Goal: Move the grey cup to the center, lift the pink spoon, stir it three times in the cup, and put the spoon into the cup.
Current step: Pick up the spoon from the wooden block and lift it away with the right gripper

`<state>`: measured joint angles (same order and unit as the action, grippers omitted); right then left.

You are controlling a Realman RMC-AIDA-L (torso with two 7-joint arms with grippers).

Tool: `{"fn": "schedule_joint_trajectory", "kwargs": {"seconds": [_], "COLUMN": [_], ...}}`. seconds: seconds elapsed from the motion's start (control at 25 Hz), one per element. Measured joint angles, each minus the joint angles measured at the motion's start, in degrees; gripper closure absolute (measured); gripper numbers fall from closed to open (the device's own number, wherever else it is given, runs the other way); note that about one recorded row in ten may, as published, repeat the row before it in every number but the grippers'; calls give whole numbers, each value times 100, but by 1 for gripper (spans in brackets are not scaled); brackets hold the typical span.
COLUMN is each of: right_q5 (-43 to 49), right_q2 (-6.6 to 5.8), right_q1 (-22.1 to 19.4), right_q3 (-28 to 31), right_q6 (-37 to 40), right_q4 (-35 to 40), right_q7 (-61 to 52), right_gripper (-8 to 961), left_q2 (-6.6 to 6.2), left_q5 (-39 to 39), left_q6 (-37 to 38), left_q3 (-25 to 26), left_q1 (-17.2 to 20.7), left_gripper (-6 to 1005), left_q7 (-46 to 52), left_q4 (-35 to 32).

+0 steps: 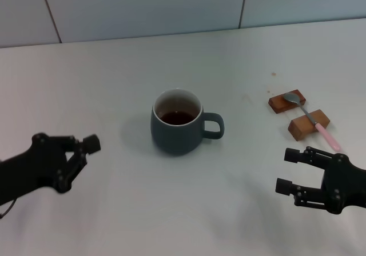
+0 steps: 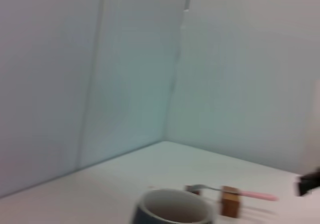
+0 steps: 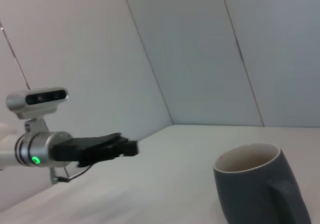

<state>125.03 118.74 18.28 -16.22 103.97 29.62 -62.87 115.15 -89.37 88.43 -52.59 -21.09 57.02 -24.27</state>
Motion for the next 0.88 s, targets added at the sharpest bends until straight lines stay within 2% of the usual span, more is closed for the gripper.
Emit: {"fn": "schedule_joint_trajectory", "kwargs": {"seconds": [0.04, 0.12, 0.16, 0.36, 0.4, 0.56, 0.8, 0.88], "right_q5": [0, -1, -2, -5, -5, -6, -6, -6], "right_q2": [0, -5, -7, -16, -18, -18, -3, 2], "right_q1": [0, 0, 0, -11, -17, -17, -37, -37], "right_q3": [0, 3, 11, 49, 53, 53, 49, 49], "right_q6": [0, 0, 0, 0, 0, 0, 1, 1], "right_q4": [0, 0, 0, 0, 0, 0, -1, -20], "right_q7": [0, -13, -27, -55, -57, -58, -59, -59], "right_gripper": [136, 136, 136, 135, 135, 136, 135, 136], "left_q2": [-73, -73, -151, -179, -230, -265, -319, -354], "left_q5": [-28, -28, -296, -620, -711, -758, -793, -810], "left_q6": [187, 187, 430, 435, 391, 322, 297, 298], "left_q3": [-74, -74, -127, -92, -98, -91, 182, 217], "left_q1": [38, 38, 98, 193, 238, 250, 253, 253], "left_gripper": [1000, 1000, 1000, 1000, 984, 921, 768, 689], "left_q7": [57, 57, 148, 176, 178, 179, 182, 183], "left_q4": [-10, -10, -97, -257, -288, -294, -301, -310]}}
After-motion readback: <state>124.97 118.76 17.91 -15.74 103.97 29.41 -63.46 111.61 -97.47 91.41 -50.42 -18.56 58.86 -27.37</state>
